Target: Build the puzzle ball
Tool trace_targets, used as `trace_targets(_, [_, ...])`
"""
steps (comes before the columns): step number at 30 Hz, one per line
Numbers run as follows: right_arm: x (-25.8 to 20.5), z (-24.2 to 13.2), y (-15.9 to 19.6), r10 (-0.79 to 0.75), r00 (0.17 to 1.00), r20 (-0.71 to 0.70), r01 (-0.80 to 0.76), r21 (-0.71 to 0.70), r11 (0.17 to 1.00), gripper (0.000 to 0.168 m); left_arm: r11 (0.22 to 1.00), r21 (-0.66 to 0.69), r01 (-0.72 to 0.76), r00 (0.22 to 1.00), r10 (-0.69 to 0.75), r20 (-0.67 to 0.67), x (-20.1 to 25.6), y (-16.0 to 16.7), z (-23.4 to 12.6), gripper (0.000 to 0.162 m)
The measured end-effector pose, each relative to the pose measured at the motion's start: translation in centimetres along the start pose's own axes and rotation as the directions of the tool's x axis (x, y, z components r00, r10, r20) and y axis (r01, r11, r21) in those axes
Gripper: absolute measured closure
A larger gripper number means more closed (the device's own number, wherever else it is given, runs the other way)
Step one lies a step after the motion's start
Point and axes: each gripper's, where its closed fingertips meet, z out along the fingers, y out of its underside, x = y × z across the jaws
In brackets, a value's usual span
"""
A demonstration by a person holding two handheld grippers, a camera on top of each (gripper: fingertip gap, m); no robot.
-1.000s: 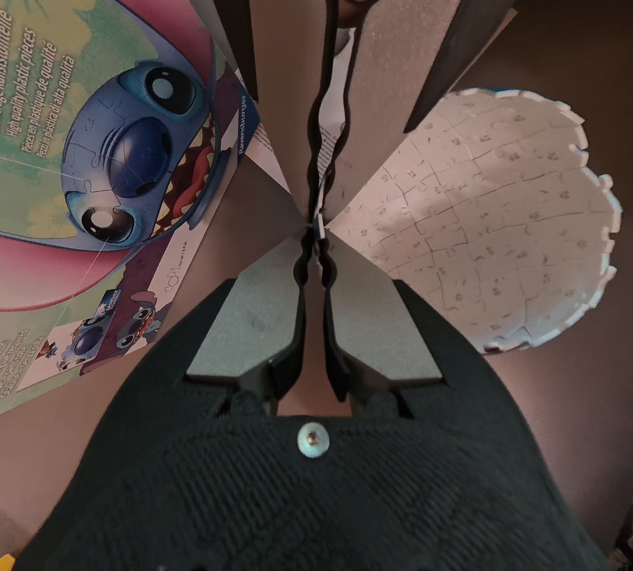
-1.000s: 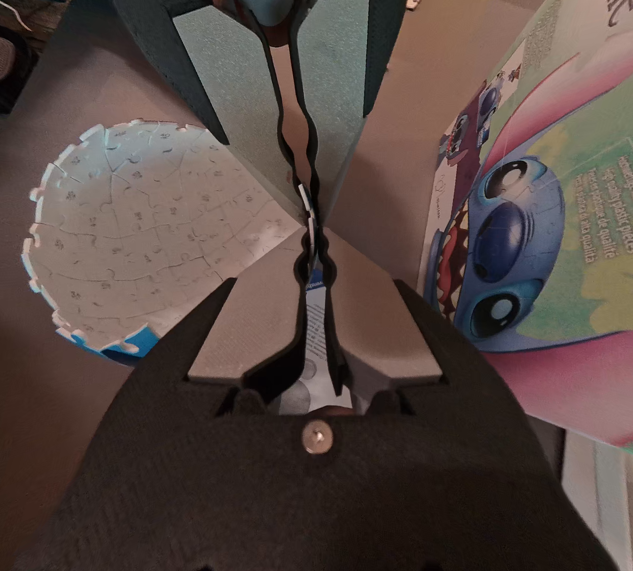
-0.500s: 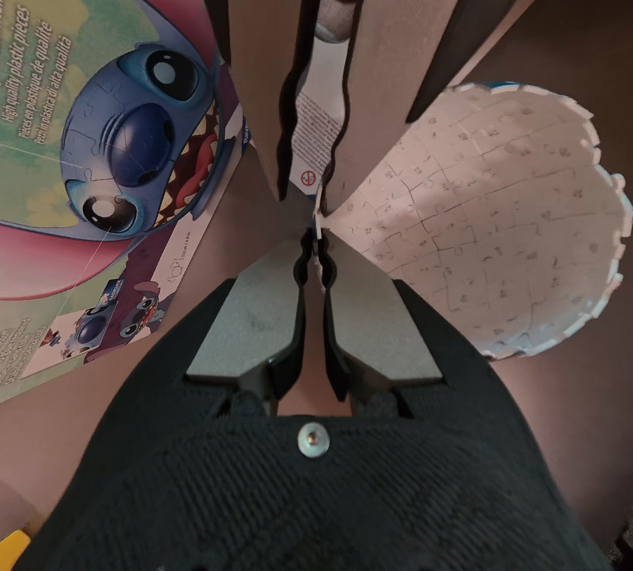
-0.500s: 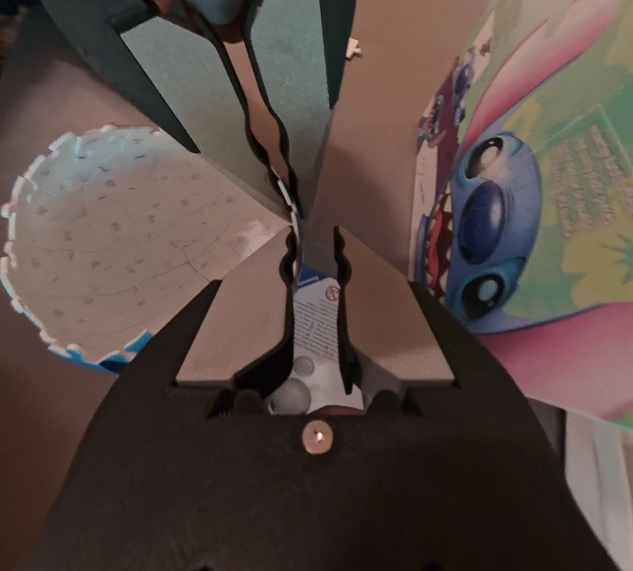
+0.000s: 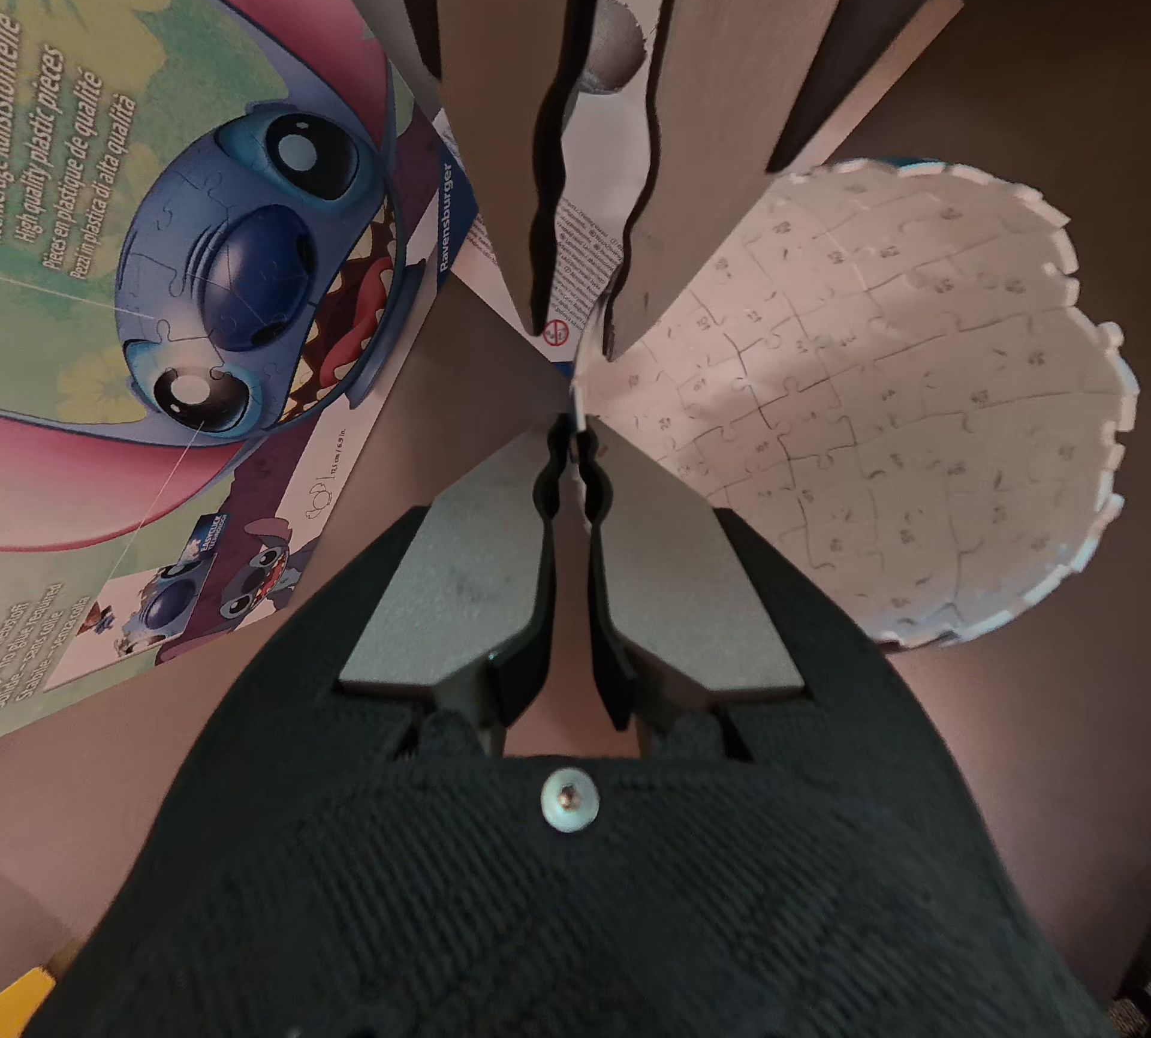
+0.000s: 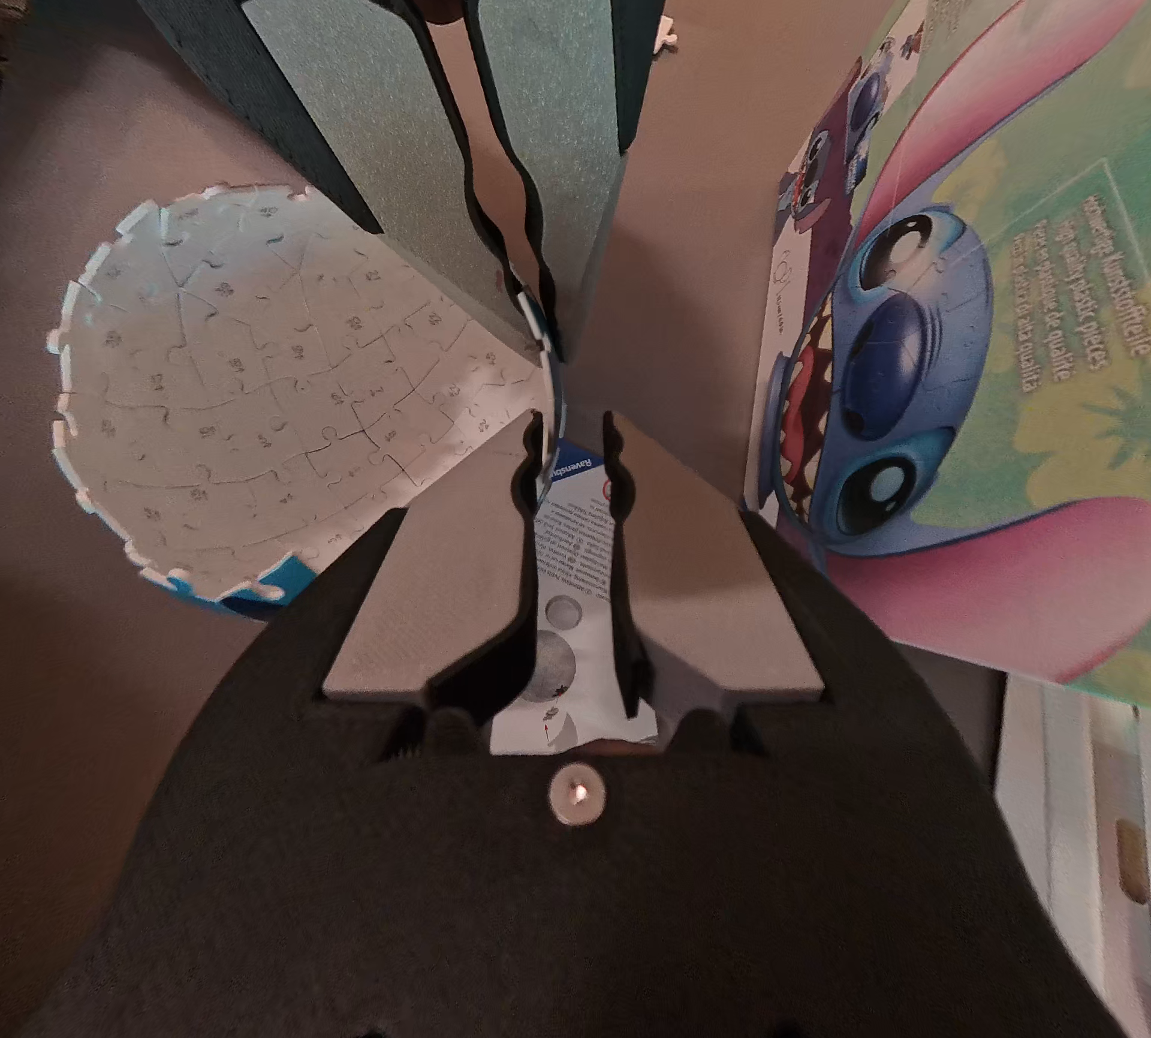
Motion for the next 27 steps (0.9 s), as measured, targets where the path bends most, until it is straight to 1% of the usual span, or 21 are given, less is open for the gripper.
trace_targets(4, [0.2, -0.8, -0.4, 0.004, 1.0, -0.005, -0.004, 0.031, 1.0, 0.152, 1.0, -0.003, 0.0, 1.0, 0.0, 0.002, -0.1, 0.1, 0.0, 0.162])
trace_targets(8, [-0.5, -0.9, 0.5, 0.005, 1.0, 0.026, -0.005, -0.022, 1.0, 0.152, 1.0, -0.001, 0.003, 1.0, -0.003, 0.002, -0.1, 0.0, 0.0, 0.162])
trace_targets(11, [-0.4, -0.2, 1.3, 0.001, 1.0, 0.014, 0.0, -0.07, 0.998, 0.152, 1.0, 0.0, 0.002, 1.0, -0.002, 0.004, -0.1, 0.0, 0.0, 0.162])
trace_targets(13, [-0.5, 0.3, 1.6, -0.014, 1.0, 0.009, 0.014, -0.086, 0.996, 0.156, 1.0, -0.003, -0.003, 1.0, 0.004, 0.01, -0.1, 0.0, 0.0, 0.162])
trace_targets(14, [-0.7, 0.5, 1.4, -0.019, 1.0, 0.015, 0.02, -0.08, 0.997, 0.163, 1.0, -0.003, -0.006, 1.0, 0.006, 0.011, -0.1, 0.0, 0.0, 0.162])
trace_targets(15, [-0.7, 0.6, 1.4, -0.025, 1.0, 0.014, 0.026, -0.078, 0.997, 0.166, 1.0, -0.004, -0.006, 1.0, 0.006, 0.01, -0.1, 0.1, 0.0, 0.162])
trace_targets(20, [-0.4, 0.7, 1.3, -0.031, 1.0, -0.005, 0.031, -0.067, 0.997, 0.167, 1.0, 0.0, -0.009, 1.0, 0.009, 0.009, -0.3, 0.1, 0.0, 0.162])
trace_targets(25, [-0.2, 0.7, 1.0, -0.056, 0.998, -0.034, 0.054, -0.058, 0.997, 0.168, 1.0, 0.021, -0.008, 0.999, 0.009, -0.031, 0.1, -0.4, -0.3, 0.152])
trace_targets(27, [-0.1, 0.9, 0.8, -0.061, 0.997, -0.04, 0.059, -0.051, 0.997, 0.168, 1.0, 0.025, -0.005, 0.999, 0.006, -0.034, 0.1, -0.5, -0.2, 0.153])
